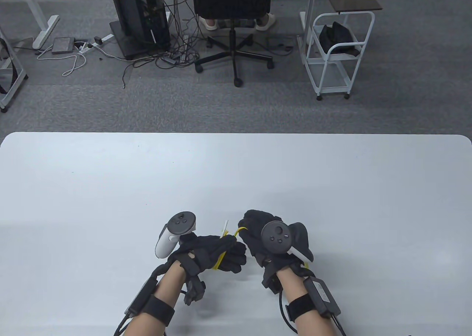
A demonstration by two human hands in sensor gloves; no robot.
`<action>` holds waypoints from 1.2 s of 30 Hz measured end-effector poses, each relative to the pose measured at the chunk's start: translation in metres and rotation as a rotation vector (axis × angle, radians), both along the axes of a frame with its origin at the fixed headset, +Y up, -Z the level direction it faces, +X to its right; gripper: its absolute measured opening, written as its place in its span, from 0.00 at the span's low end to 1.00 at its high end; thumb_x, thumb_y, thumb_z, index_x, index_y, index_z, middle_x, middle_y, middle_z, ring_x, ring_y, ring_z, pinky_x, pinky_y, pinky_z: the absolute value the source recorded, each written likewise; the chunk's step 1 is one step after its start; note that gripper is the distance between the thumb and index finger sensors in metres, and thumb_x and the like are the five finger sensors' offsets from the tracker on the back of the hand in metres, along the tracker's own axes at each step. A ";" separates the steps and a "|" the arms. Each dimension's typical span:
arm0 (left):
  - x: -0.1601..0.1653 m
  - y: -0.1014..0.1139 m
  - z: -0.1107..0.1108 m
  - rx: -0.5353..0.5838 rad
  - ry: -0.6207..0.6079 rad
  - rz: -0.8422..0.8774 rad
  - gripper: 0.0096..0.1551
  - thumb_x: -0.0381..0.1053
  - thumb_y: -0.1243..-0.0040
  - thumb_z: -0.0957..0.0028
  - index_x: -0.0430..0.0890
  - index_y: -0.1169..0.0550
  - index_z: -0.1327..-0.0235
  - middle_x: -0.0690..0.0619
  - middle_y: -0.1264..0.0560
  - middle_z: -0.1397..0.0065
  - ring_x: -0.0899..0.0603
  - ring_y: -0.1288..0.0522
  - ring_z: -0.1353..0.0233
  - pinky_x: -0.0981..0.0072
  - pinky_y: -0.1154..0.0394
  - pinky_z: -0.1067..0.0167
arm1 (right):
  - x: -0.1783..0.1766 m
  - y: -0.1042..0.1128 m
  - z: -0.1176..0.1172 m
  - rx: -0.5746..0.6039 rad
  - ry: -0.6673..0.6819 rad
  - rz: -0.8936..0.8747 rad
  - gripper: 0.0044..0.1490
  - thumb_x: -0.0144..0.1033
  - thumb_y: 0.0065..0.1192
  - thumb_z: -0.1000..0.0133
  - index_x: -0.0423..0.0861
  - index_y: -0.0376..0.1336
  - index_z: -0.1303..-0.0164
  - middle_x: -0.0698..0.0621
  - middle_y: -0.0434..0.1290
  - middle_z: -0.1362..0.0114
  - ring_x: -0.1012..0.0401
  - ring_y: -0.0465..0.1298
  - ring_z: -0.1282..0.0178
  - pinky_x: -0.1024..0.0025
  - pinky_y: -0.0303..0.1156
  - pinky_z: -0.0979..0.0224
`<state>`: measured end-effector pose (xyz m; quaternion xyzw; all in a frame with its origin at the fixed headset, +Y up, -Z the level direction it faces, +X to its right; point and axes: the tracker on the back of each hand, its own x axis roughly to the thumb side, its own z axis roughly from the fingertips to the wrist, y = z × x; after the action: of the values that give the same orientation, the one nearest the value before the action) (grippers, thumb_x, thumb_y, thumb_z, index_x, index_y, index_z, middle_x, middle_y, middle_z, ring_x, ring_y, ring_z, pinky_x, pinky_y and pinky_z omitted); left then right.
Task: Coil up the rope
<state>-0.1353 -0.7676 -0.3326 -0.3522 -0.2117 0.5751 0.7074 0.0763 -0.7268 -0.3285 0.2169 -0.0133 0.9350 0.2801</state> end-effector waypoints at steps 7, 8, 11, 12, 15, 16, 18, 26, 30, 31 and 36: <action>-0.010 0.001 0.000 0.024 0.210 0.074 0.37 0.61 0.63 0.33 0.39 0.32 0.20 0.35 0.25 0.24 0.33 0.20 0.31 0.51 0.28 0.34 | -0.017 0.004 0.010 0.038 0.060 -0.089 0.26 0.43 0.54 0.36 0.43 0.61 0.31 0.39 0.56 0.18 0.35 0.60 0.22 0.24 0.51 0.27; -0.012 0.002 0.000 0.036 0.247 0.077 0.37 0.61 0.62 0.33 0.39 0.33 0.20 0.35 0.26 0.23 0.33 0.21 0.31 0.51 0.28 0.34 | -0.020 0.004 0.011 0.037 0.073 -0.098 0.27 0.42 0.54 0.36 0.42 0.61 0.30 0.38 0.56 0.18 0.35 0.60 0.22 0.24 0.50 0.27; -0.017 0.005 0.000 0.076 0.317 0.094 0.38 0.61 0.63 0.33 0.39 0.36 0.18 0.36 0.28 0.21 0.33 0.23 0.28 0.51 0.30 0.32 | -0.024 0.005 0.013 0.055 0.103 -0.087 0.28 0.42 0.53 0.36 0.41 0.61 0.29 0.38 0.55 0.17 0.35 0.60 0.22 0.24 0.50 0.27; -0.018 0.006 0.000 0.085 0.338 0.099 0.38 0.61 0.62 0.33 0.40 0.37 0.18 0.36 0.30 0.20 0.33 0.24 0.27 0.51 0.31 0.31 | -0.024 0.005 0.014 0.057 0.109 -0.083 0.28 0.42 0.53 0.35 0.42 0.61 0.29 0.38 0.55 0.17 0.35 0.59 0.22 0.23 0.50 0.27; -0.022 0.010 0.000 0.177 0.437 0.105 0.37 0.61 0.60 0.33 0.42 0.38 0.18 0.38 0.32 0.18 0.34 0.27 0.24 0.52 0.33 0.29 | -0.029 0.004 0.016 0.062 0.138 -0.064 0.27 0.42 0.53 0.36 0.42 0.61 0.29 0.39 0.55 0.17 0.35 0.59 0.22 0.23 0.50 0.27; -0.023 0.012 0.001 0.196 0.458 0.104 0.36 0.61 0.59 0.33 0.43 0.39 0.18 0.38 0.32 0.18 0.35 0.27 0.24 0.52 0.34 0.28 | -0.030 0.003 0.016 0.060 0.142 -0.062 0.27 0.42 0.53 0.36 0.42 0.61 0.29 0.38 0.56 0.17 0.35 0.59 0.22 0.24 0.50 0.27; -0.025 0.015 0.002 0.232 0.499 0.125 0.35 0.61 0.58 0.33 0.44 0.39 0.18 0.40 0.34 0.17 0.35 0.29 0.22 0.53 0.35 0.27 | -0.033 0.002 0.017 0.056 0.162 -0.052 0.27 0.42 0.53 0.35 0.43 0.61 0.29 0.39 0.56 0.17 0.36 0.59 0.22 0.24 0.50 0.27; -0.031 0.017 0.002 0.204 0.516 0.333 0.33 0.61 0.59 0.34 0.48 0.37 0.18 0.43 0.36 0.14 0.37 0.32 0.19 0.55 0.37 0.24 | -0.039 -0.009 0.017 0.006 0.193 0.045 0.26 0.42 0.53 0.35 0.45 0.62 0.29 0.39 0.58 0.18 0.36 0.60 0.22 0.24 0.50 0.27; -0.031 0.018 0.002 0.176 0.524 0.438 0.33 0.61 0.61 0.34 0.49 0.36 0.18 0.44 0.35 0.15 0.38 0.30 0.19 0.56 0.36 0.24 | -0.040 -0.015 0.015 -0.026 0.205 0.104 0.26 0.43 0.53 0.35 0.45 0.62 0.29 0.39 0.58 0.18 0.35 0.60 0.22 0.23 0.50 0.27; -0.031 0.017 0.003 0.158 0.520 0.472 0.34 0.61 0.61 0.34 0.49 0.36 0.18 0.44 0.34 0.15 0.38 0.29 0.20 0.56 0.35 0.24 | -0.040 -0.017 0.015 -0.032 0.206 0.115 0.26 0.43 0.53 0.35 0.45 0.62 0.29 0.39 0.58 0.18 0.35 0.61 0.22 0.23 0.50 0.27; -0.025 0.017 0.004 0.107 0.477 0.570 0.35 0.62 0.62 0.34 0.46 0.33 0.20 0.41 0.28 0.20 0.39 0.22 0.26 0.57 0.28 0.29 | -0.039 -0.020 0.013 -0.050 0.197 0.136 0.26 0.43 0.52 0.35 0.45 0.63 0.29 0.38 0.58 0.18 0.35 0.61 0.22 0.23 0.50 0.27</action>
<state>-0.1601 -0.7502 -0.3288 -0.0979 -0.1603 0.8030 0.5656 0.0373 -0.7467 -0.3156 0.3009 0.0523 0.9261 0.2214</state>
